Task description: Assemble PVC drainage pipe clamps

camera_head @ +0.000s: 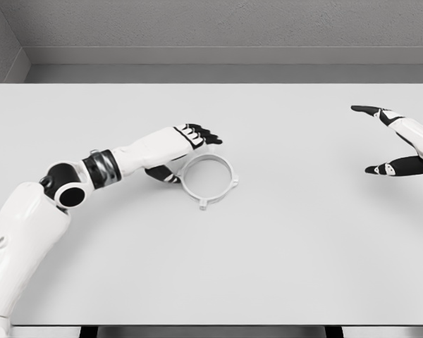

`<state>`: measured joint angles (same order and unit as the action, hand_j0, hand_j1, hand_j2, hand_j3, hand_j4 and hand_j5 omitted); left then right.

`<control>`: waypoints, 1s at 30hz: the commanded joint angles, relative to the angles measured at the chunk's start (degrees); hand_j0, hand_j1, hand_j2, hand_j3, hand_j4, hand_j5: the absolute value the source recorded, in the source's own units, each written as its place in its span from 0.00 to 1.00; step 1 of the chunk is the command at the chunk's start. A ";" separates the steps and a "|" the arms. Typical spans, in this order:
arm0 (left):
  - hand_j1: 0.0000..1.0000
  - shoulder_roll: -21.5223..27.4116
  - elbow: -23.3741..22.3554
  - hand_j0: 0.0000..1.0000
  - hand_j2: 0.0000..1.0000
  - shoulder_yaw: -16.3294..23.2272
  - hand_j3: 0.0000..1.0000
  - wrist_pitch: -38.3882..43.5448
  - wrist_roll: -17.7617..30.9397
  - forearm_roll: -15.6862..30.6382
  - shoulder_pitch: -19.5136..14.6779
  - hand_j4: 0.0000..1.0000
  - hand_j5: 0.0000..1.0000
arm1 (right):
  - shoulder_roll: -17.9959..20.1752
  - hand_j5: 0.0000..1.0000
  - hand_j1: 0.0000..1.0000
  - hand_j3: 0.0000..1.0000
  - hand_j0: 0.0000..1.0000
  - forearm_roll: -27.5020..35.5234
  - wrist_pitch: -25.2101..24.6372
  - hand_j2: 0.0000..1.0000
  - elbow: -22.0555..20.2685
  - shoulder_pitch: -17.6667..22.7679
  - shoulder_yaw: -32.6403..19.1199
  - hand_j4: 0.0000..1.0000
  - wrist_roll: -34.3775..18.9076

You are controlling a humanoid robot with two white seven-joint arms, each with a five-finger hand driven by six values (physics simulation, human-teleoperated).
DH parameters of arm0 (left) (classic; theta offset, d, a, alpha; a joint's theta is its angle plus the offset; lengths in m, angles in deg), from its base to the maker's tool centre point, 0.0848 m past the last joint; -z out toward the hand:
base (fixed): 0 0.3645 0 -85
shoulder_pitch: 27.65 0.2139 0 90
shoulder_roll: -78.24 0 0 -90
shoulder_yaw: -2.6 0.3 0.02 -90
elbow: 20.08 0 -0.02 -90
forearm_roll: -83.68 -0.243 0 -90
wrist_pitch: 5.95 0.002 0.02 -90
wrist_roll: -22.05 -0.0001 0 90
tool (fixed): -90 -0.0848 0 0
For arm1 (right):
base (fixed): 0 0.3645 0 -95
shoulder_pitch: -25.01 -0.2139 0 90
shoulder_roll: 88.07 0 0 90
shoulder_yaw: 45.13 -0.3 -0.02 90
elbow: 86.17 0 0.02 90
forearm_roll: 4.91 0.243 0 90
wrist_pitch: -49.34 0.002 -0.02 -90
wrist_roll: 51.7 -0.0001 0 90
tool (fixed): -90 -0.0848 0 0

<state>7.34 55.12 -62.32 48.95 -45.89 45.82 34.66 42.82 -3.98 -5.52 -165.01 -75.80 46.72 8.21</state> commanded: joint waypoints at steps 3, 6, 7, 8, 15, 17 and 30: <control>1.00 0.41 -0.50 1.00 1.00 -2.06 1.00 0.11 -0.09 0.42 0.18 1.00 1.00 | -0.02 1.00 1.00 1.00 1.00 0.47 -0.14 1.00 -0.26 0.00 -0.01 1.00 0.03; 1.00 2.87 -0.85 1.00 1.00 -3.46 1.00 0.11 -0.09 0.59 0.35 1.00 1.00 | -0.02 1.00 1.00 1.00 1.00 0.47 -0.14 1.00 -0.26 0.00 -0.01 1.00 0.03; 1.00 2.96 -0.93 1.00 1.00 -3.46 1.00 0.11 -0.09 0.68 0.35 1.00 1.00 | -0.02 1.00 1.00 1.00 1.00 0.47 -0.14 1.00 -0.26 0.00 -0.01 1.00 0.03; 1.00 3.93 -0.94 1.00 1.00 -3.55 1.00 0.11 -0.09 0.86 0.26 1.00 1.00 | -0.02 1.00 1.00 1.00 1.00 0.47 -0.14 1.00 -0.26 0.00 -0.01 1.00 0.03; 1.00 10.35 -0.85 1.00 1.00 -6.19 1.00 0.11 -0.18 2.88 0.00 1.00 1.00 | -0.02 1.00 1.00 1.00 1.00 0.47 -0.14 1.00 -0.26 0.00 -0.01 1.00 0.03; 1.00 9.82 -0.67 1.00 1.00 -5.84 1.00 0.11 -0.18 2.70 -0.18 1.00 1.00 | -0.02 1.00 1.00 1.00 1.00 0.47 -0.14 1.00 -0.26 0.00 -0.01 1.00 0.03; 1.00 2.96 -2.43 1.00 1.00 -0.12 1.00 0.11 0.00 1.38 -0.97 1.00 1.00 | -0.02 1.00 1.00 1.00 1.00 0.47 -0.14 1.00 -0.26 0.00 -0.01 1.00 0.03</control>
<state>10.80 52.85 -62.79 48.94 -45.88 46.96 33.52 42.73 -3.98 -5.52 -165.24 -75.80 46.72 8.21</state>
